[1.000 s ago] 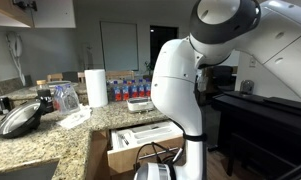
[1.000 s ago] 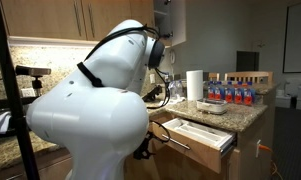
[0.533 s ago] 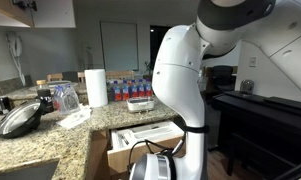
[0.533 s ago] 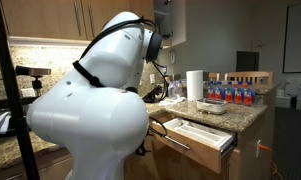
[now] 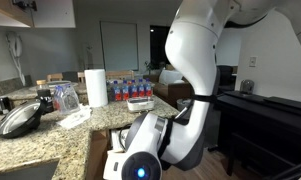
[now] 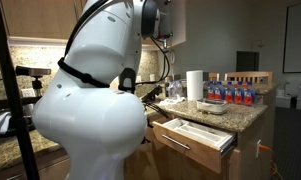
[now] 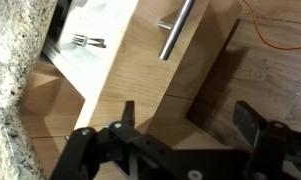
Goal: Open the drawer
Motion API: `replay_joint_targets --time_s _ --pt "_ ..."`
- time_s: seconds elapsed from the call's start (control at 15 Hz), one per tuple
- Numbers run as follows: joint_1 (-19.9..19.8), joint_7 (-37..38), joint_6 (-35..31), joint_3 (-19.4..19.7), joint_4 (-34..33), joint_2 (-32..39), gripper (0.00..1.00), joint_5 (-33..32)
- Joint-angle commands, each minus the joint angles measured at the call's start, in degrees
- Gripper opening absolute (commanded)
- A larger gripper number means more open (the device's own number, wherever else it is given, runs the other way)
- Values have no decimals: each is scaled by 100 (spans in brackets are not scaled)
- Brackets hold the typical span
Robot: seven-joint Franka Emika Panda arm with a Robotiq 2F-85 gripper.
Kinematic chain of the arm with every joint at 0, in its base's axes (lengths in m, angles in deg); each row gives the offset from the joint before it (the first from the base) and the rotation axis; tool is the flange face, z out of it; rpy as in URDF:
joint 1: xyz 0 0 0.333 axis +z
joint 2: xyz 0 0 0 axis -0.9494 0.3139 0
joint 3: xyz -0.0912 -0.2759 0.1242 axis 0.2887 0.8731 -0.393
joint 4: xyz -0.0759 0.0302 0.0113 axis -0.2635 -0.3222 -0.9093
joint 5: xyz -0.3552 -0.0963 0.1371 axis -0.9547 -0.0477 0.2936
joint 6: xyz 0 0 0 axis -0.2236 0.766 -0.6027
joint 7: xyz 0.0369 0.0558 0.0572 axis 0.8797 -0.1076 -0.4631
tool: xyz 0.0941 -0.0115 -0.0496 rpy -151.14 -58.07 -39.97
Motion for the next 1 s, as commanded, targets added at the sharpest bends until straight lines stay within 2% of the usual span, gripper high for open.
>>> replay_joint_targets --time_s 0.0,0.27,0.53,0.67,0.73,0.93 --pt "-361 -1280 -1436 165 220 -1077 100 837" --pt "-436 -2377 -2591 708 205 -1700 100 2175" --pt "-262 -2942 -2968 1058 272 -1877 100 3213" --pt "-100 -2669 -2922 1112 309 -1923 100 3296" --pt "-210 -2309 -2810 952 271 -1909 100 3064" --pt "-186 -1569 -2705 996 286 -2011 100 3168"
